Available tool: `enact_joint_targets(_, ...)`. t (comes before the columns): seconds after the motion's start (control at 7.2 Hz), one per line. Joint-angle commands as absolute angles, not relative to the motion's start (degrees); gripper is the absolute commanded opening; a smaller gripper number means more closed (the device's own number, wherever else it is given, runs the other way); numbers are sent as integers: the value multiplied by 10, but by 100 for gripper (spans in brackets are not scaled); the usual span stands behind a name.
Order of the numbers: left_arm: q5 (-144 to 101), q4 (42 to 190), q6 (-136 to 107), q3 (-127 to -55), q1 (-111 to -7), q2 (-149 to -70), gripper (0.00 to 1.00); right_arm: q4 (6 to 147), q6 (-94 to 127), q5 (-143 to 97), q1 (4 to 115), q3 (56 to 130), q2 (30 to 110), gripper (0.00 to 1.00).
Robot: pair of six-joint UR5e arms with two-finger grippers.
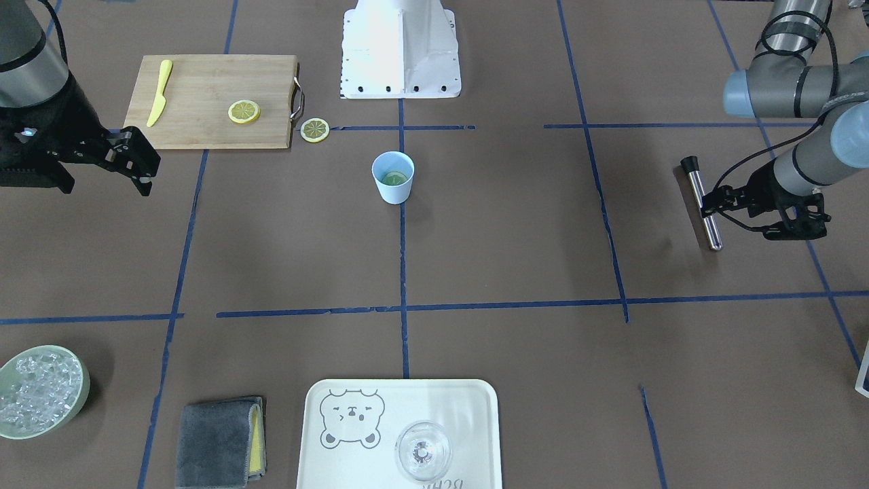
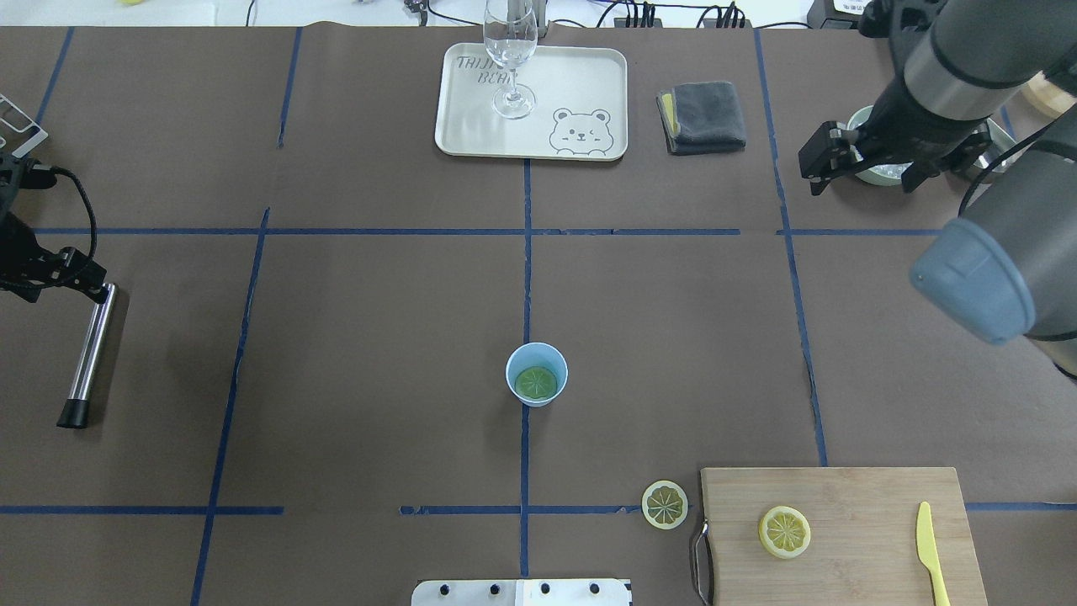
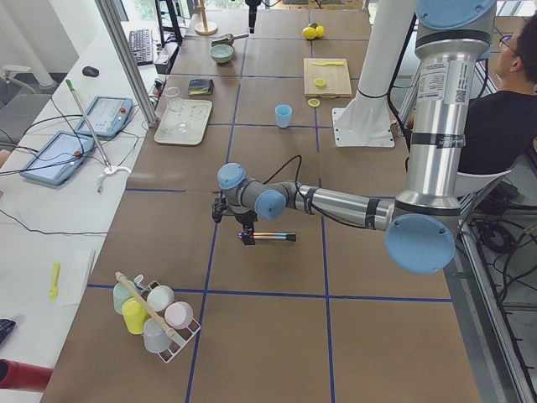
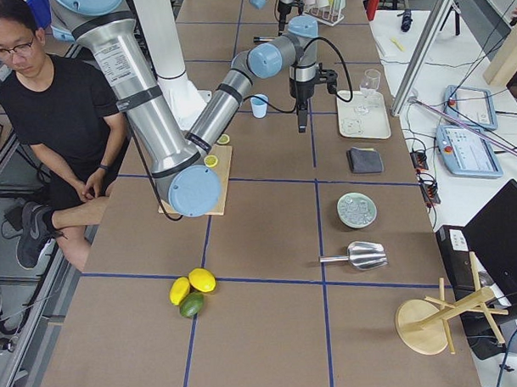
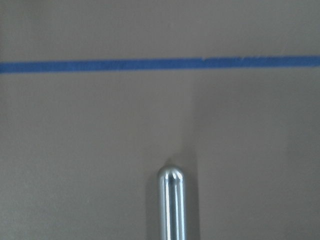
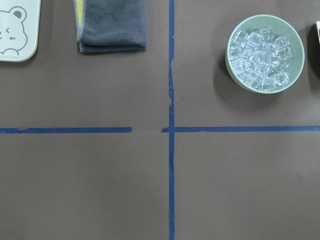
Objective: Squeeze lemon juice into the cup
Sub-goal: 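Withdraw the right arm while the left gripper reaches for the metal muddler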
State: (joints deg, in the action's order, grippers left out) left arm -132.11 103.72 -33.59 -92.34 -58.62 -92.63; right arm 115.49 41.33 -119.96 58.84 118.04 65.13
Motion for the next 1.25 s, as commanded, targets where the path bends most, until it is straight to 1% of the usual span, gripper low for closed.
enact_joint_targets(0.0, -1323, 1038, -337, -911, -571, -929, 100, 1115, 409, -1215, 598, 1180, 675, 100)
enact_joint_targets(0.42, -1323, 1048, -337, -903, -559, -931, 100, 1108, 406, -1218, 605, 1180, 684, 100)
enact_joint_targets(0.56, -1324, 1069, -337, -887, -558, -931, 93, 1108, 406, -1218, 607, 1180, 683, 100)
enact_joint_targets(0.69, -1323, 1070, -338, -882, -558, -932, 66, 1108, 406, -1219, 607, 1180, 683, 100)
enact_joint_targets(0.83, -1323, 1071, -351, -882, -558, -931, 35, 1108, 406, -1221, 608, 1180, 683, 100)
enact_joint_targets(0.97, -1323, 1071, -355, -886, -558, -932, 0, 1107, 405, -1221, 609, 1182, 683, 100)
enact_joint_targets(1.11, -1322, 1071, -360, -895, -559, -932, 0, 1108, 405, -1221, 610, 1182, 683, 100)
